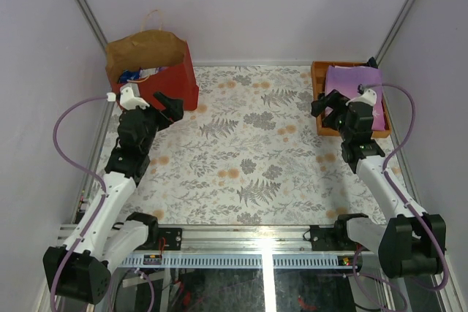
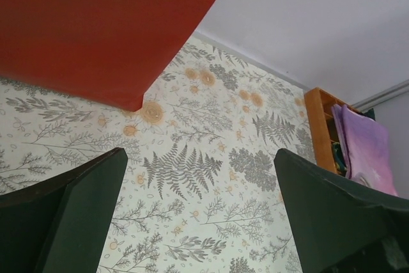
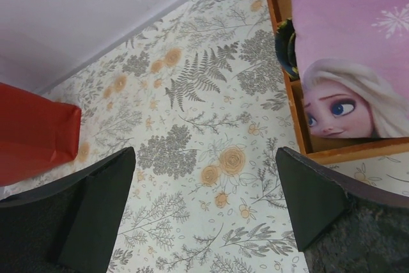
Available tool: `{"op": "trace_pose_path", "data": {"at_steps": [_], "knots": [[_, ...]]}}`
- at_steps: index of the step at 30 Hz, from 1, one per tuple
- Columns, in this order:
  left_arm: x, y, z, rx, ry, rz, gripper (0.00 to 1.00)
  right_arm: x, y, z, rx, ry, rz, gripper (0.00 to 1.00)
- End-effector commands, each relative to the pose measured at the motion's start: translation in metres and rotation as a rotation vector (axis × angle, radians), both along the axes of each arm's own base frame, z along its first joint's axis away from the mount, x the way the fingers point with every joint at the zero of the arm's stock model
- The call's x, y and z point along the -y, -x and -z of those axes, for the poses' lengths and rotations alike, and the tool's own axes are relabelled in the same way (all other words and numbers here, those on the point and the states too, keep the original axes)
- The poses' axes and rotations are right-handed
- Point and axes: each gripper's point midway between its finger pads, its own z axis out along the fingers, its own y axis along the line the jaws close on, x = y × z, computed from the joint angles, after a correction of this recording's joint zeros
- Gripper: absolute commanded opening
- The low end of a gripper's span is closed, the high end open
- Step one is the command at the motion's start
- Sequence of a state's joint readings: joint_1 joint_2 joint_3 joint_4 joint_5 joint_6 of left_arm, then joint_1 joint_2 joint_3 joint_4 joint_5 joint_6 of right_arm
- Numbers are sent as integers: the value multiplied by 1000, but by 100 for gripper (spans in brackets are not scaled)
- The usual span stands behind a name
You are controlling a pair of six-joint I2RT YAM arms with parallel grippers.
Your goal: Take the snacks out of the paper bag
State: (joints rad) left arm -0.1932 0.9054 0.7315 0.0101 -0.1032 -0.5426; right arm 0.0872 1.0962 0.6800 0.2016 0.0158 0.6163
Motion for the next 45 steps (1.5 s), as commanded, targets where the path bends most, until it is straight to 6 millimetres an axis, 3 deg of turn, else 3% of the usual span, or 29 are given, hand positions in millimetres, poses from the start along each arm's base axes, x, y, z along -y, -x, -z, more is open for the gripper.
{"op": "trace_pose_path", "data": {"at_steps": [1,6,9,11,15,23,27,31,35,38,45], "knots": [[5,2,-37,166,51,32,100,-11,-8,-30,119,-7,-60,99],[11,6,-48,230,83,66,99,-18,-9,-30,126,-25,-92,99],[24,9,-57,266,79,145,83,-30,-10,-32,123,-45,-162,99],[29,10,-61,269,70,179,81,-36,-9,-35,137,-55,-190,99],[27,12,-62,268,62,173,89,-36,-5,-39,162,-65,-194,99],[17,13,-63,253,37,122,96,-42,-1,-51,216,-92,-219,99],[5,2,-54,152,15,40,97,-45,-3,-61,252,-116,-228,99],[13,-12,-53,65,61,75,100,-55,-20,-81,241,-166,-246,98],[17,-17,-69,62,90,113,100,-86,-45,-98,193,-125,-266,95],[22,-13,-77,70,131,148,100,-127,-60,-112,184,-88,-332,94],[76,13,-95,78,53,545,100,-224,-86,-144,217,-57,-509,94]]}}
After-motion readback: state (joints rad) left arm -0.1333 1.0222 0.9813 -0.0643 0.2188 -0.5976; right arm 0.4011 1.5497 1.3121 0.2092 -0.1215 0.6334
